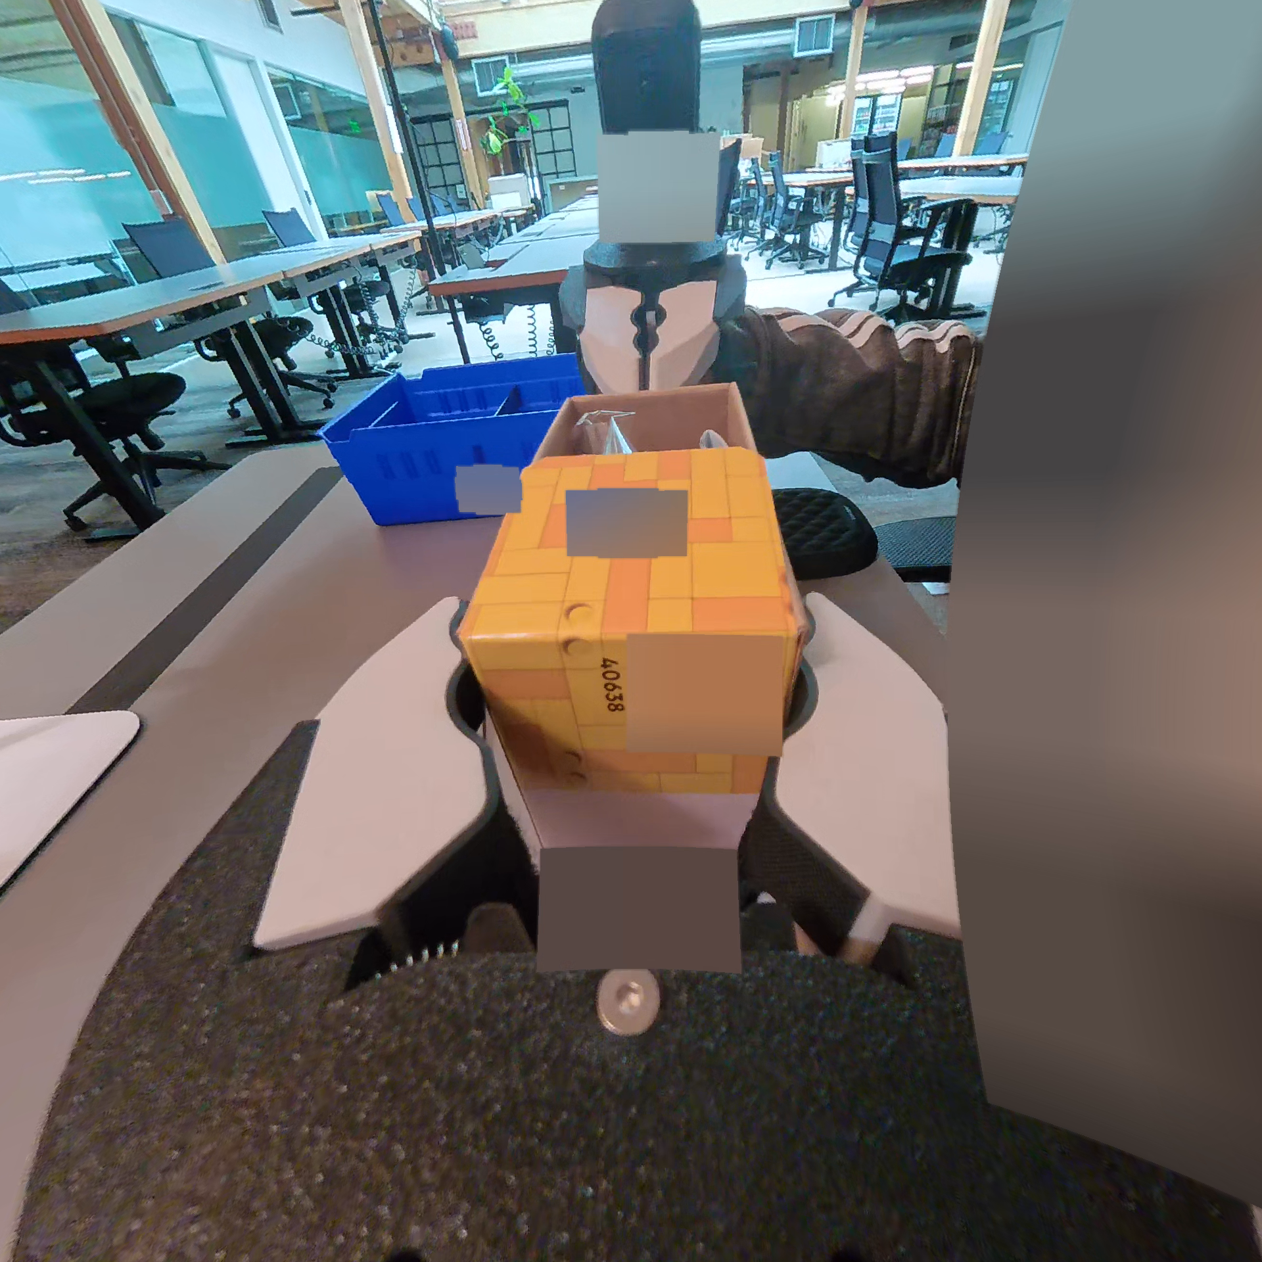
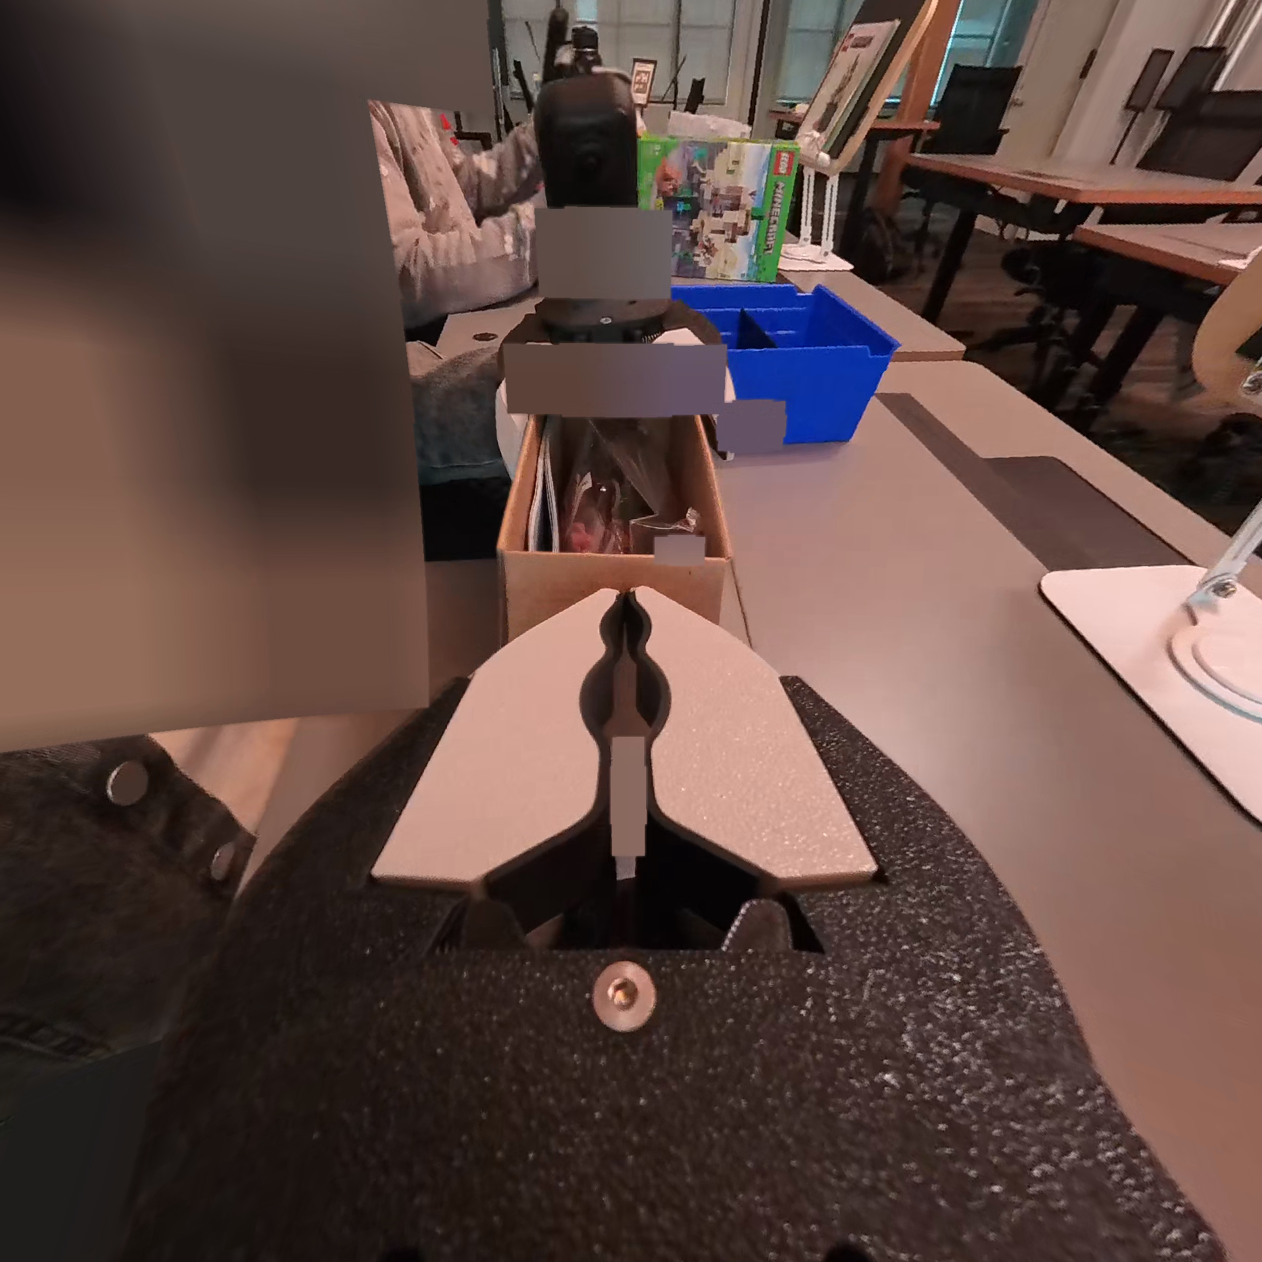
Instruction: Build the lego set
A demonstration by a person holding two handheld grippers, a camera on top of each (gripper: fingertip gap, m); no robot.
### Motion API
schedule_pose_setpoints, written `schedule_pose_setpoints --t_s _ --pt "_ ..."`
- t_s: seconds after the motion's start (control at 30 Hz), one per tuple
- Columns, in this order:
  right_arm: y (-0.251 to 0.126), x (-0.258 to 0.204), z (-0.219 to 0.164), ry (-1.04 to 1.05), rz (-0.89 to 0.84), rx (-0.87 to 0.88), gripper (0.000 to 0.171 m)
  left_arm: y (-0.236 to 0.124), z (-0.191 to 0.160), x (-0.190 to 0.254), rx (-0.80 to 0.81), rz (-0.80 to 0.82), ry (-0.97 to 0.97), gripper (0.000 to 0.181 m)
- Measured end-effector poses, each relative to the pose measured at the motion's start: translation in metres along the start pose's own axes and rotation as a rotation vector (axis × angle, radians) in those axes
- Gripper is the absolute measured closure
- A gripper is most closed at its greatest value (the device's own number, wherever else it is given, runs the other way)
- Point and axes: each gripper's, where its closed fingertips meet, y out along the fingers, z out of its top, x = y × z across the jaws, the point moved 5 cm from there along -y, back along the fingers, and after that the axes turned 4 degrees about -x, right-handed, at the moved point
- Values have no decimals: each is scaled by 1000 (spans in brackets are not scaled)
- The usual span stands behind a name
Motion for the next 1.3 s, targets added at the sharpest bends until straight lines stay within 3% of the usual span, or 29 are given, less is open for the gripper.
schedule_pose_setpoints --t_s 0.33,0.47,0.6,0.77,0.8,0.9,1.07,1.2,1.3 --pt "9 -4 -1 14 -3 65 171 0 0 0 17 29 -18 95" --pt "8 7 -4 30 -155 117 171 3 1 5 14 38 0 95" --pt "9 0 -3 54 -50 163 171 -2 0 2 20 44 -13 95" --pt "-5 4 -3 1 -102 97 171 -4 -1 2 -17 41 -1 94" --pt "-10 7 -2 -10 -121 76 149 -4 -1 2 -13 39 -1 94" --pt "-18 8 0 -24 -114 -45 121 -3 0 2 -8 25 2 94" --pt "-19 8 10 -302 -92 -266 117 -3 -1 1 -5 -30 8 94" --pt "1 -1 11 -548 34 -461 107 -4 -1 -1 -9 -105 8 94" --pt "19 -15 19 -915 -9 -489 107 -5 -1 -4 13 -161 -4 94"
